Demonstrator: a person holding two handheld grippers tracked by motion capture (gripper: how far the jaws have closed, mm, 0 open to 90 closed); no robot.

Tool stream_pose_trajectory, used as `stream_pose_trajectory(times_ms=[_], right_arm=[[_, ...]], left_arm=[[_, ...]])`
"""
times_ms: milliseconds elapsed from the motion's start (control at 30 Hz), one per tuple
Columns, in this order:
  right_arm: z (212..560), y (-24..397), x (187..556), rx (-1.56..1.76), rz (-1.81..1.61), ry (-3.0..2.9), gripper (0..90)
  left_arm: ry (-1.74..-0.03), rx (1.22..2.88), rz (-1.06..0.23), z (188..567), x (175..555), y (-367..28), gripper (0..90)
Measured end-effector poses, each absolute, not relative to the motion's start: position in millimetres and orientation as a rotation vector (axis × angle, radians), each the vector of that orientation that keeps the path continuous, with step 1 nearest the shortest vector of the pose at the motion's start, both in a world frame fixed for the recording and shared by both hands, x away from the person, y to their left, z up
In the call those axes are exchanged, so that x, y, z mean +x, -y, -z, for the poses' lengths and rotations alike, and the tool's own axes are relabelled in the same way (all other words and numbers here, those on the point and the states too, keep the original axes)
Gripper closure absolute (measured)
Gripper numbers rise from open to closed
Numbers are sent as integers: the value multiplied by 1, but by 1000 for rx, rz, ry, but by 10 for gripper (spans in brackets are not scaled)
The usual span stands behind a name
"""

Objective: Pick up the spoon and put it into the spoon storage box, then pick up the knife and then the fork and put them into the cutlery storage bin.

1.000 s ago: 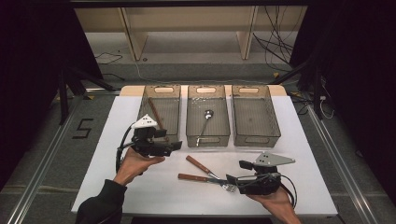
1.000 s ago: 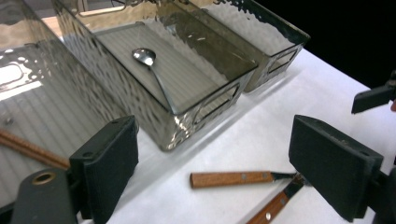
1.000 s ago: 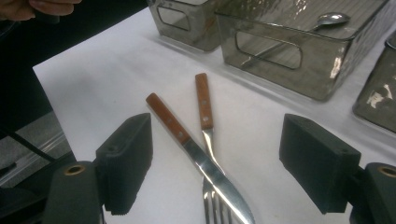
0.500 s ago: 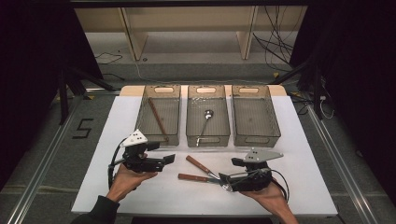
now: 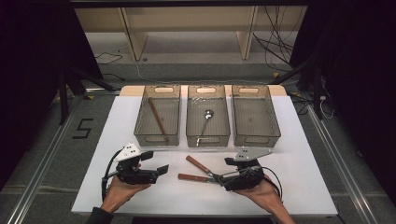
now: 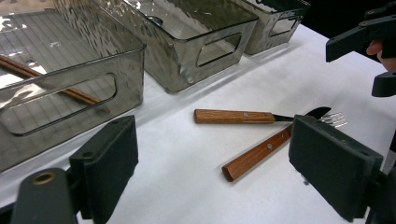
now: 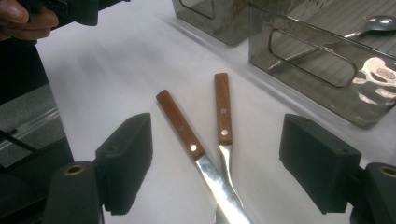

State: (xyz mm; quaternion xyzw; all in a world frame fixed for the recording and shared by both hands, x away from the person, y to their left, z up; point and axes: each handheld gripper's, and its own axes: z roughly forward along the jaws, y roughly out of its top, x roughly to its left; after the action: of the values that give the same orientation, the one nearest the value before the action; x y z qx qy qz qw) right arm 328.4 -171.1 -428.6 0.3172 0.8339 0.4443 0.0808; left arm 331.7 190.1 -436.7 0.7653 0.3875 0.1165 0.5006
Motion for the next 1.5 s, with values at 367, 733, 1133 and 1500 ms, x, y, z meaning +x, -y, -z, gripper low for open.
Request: stream_pose_trajectory(times_ms=[367, 733, 1133, 1500], right_arm=[[431, 159, 332, 915, -1296, -2532, 259], [427, 148, 340, 867, -1254, -2584, 257], [433, 116, 354, 744, -1089, -2729, 265], [448, 95, 360, 643, -907, -2844, 324]], left_arm=[[-922, 1893, -339, 440, 323, -193, 152], [-930, 1881, -337, 441, 321, -197, 152], [-940, 1839, -315, 443, 317, -203, 152], [-931, 1837, -306, 445, 315, -204, 152]])
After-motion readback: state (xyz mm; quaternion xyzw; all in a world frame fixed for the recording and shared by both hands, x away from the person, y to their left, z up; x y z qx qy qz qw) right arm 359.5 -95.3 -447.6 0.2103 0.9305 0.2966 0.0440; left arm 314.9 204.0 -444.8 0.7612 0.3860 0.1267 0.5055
